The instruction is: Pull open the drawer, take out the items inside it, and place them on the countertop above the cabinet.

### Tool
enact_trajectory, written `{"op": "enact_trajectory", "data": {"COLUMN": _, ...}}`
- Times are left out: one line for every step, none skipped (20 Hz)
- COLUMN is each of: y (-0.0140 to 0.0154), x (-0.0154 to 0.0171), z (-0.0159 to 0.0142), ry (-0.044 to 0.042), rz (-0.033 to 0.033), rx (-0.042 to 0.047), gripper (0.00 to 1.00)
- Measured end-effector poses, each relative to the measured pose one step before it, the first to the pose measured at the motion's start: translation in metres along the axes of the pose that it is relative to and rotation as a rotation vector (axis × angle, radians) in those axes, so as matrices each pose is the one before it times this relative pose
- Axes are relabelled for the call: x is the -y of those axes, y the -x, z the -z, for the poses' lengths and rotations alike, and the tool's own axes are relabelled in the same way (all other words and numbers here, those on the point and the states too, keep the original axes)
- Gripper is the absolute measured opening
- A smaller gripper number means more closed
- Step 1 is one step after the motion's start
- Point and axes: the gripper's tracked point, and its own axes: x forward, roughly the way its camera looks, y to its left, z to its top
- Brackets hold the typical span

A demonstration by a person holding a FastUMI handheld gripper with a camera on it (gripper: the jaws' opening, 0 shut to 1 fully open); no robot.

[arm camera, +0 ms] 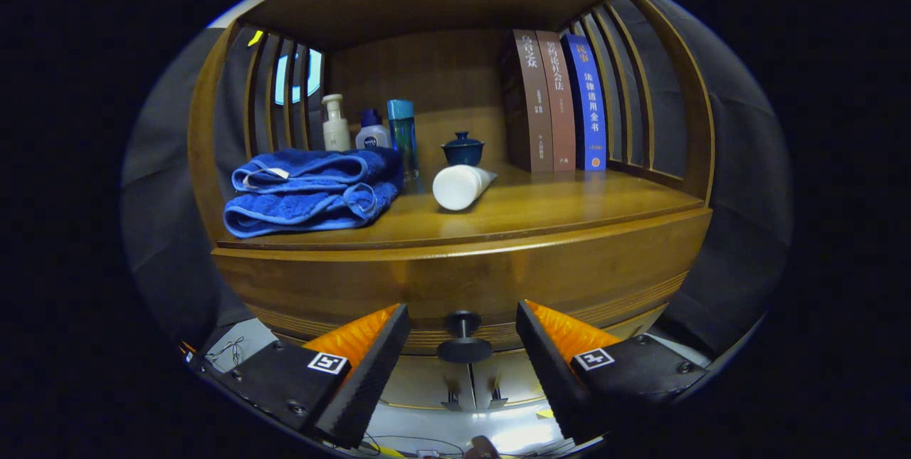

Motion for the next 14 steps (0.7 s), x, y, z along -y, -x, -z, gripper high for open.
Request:
{"op": "enact_trajectory", "data": {"y": 0.00482, "x": -0.00009, "z": -0.00515, "ry": -0.00357, "rz": -0.00374, "rx": 0.00848, "gripper": 0.99}}
{"op": "enact_trajectory", "data": {"y": 0.0052, "x": -0.00007, "z": -0.0057, "ry": -0.00274, "rz": -0.00156, "rx": 0.00809, "gripper": 0.99}}
{"op": "enact_trajectory", "data": {"y": 0.00631, "x": 0.00033, "z": -0.0066, "ry": -0.00186, "rz": -0.0032, "rx": 0.00883, "gripper": 0.99}}
{"op": "enact_trajectory", "data": {"y": 0.0067, "x": -0.00047, "z": -0.00763, "ry": -0.00099, "rz": -0.00355, "rx": 0.01117, "gripper": 0.99}}
{"op": "enact_trajectory", "data": {"y": 0.00716, "x": -0.00098, "z": -0.00977, "ry": 0.0013, "rz": -0.00475, "rx": 0.01415, "gripper": 0.99}}
{"op": "enact_trajectory", "data": {"y": 0.00825, "x": -0.00089, "z": -0.01177, "ry": 0.00358, "rz": -0.00308, "rx": 0.02011, "gripper": 0.99}}
{"op": "enact_trajectory", "data": {"y": 0.00804, "x": -0.00045, "z": -0.01235, "ry": 0.0059, "rz": -0.00262, "rx": 0.02183, "gripper": 0.99}}
{"op": "enact_trajectory", "data": {"y": 0.00862, "x": -0.001, "z": -0.01319, "ry": 0.00498, "rz": -0.00206, "rx": 0.02361, "gripper": 0.99}}
{"op": "enact_trajectory", "data": {"y": 0.00905, "x": -0.00182, "z": -0.01337, "ry": 0.00335, "rz": -0.00392, "rx": 0.02047, "gripper": 0.99}}
{"op": "enact_trajectory", "data": {"y": 0.00915, "x": -0.00138, "z": -0.01325, "ry": 0.00308, "rz": -0.00477, "rx": 0.01656, "gripper": 0.99}}
{"op": "enact_trajectory", "data": {"y": 0.01013, "x": -0.00148, "z": -0.01426, "ry": 0.00345, "rz": -0.00365, "rx": 0.0194, "gripper": 0.99}}
{"op": "enact_trajectory", "data": {"y": 0.00941, "x": -0.00103, "z": -0.01427, "ry": 0.00413, "rz": -0.0034, "rx": 0.01957, "gripper": 0.99}}
{"op": "enact_trajectory", "data": {"y": 0.00889, "x": -0.00136, "z": -0.01445, "ry": 0.00352, "rz": -0.0022, "rx": 0.02322, "gripper": 0.99}}
{"op": "enact_trajectory", "data": {"y": 0.00952, "x": -0.00051, "z": -0.01421, "ry": 0.00305, "rz": -0.00155, "rx": 0.02123, "gripper": 0.99}}
